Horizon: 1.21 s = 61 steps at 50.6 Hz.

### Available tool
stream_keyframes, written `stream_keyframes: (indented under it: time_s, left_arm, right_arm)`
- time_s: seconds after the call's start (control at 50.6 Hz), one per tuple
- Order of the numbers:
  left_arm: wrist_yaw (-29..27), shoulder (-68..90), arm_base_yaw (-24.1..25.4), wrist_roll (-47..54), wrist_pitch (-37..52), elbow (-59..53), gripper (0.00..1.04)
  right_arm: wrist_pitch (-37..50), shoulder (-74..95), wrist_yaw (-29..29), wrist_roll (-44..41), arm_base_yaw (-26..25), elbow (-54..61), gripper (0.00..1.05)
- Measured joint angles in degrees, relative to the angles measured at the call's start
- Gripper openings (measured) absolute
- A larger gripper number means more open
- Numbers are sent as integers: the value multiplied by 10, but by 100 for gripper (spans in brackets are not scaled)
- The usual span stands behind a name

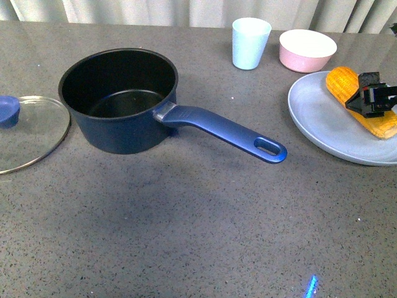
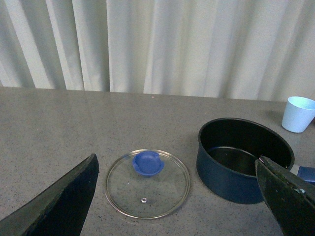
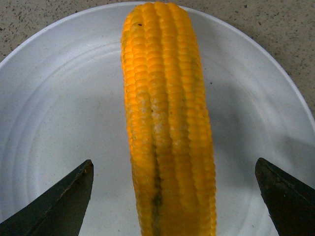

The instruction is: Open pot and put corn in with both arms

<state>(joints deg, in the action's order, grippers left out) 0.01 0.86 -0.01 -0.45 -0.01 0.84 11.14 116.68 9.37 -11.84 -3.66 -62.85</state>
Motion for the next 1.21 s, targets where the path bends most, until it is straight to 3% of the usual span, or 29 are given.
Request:
stream_keyframes:
  time_s: [0.218, 0.574, 0.771, 0.969, 1.206]
  left_arm:
    - [0, 0, 0, 0, 0, 0, 96]
    - [0, 0, 0, 0, 0, 0, 96]
    - [0, 0, 0, 0, 0, 0, 96]
    - [0, 0, 0, 0, 0, 0, 96]
    - [0, 0, 0, 0, 0, 0, 96]
  right_arm:
    - [-12, 28, 0, 4, 10, -35, 94]
    - [-18, 40, 10, 11, 9, -37, 42]
    - [-33, -9, 56, 26, 19, -28, 24]
    - [-51, -64, 78, 53, 72, -56, 20]
    - [-69, -57, 97, 93, 197, -127, 16]
